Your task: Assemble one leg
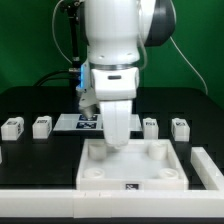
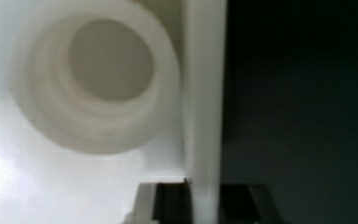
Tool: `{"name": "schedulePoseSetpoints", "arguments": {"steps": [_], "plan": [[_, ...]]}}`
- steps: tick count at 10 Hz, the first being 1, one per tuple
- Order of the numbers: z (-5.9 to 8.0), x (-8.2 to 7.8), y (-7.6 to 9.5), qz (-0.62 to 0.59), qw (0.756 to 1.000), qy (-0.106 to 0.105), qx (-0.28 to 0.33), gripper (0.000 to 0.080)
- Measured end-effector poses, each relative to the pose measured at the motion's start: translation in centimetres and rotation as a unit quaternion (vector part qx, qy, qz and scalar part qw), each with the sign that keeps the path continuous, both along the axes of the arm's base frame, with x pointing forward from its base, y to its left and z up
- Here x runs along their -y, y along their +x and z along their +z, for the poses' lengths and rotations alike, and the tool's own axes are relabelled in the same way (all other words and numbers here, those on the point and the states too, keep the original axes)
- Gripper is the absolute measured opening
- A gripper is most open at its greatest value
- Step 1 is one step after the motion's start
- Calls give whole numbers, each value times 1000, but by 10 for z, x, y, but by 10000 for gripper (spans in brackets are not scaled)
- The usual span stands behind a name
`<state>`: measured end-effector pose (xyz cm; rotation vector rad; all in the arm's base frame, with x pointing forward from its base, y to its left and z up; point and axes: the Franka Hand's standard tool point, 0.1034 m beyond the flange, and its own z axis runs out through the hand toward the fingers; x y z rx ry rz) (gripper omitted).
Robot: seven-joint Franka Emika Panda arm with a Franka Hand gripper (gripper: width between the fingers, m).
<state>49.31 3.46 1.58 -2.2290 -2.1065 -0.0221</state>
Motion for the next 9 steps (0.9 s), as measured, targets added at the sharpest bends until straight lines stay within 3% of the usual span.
{"name": "schedulePoseSetpoints", "arguments": {"steps": [2,8,9], "plan": [[0,-13,7,5,1000,3,6,61],[-1,-13,8,5,1000,4,12,61],[-1,-13,8,5,1000,4,12,246]]}}
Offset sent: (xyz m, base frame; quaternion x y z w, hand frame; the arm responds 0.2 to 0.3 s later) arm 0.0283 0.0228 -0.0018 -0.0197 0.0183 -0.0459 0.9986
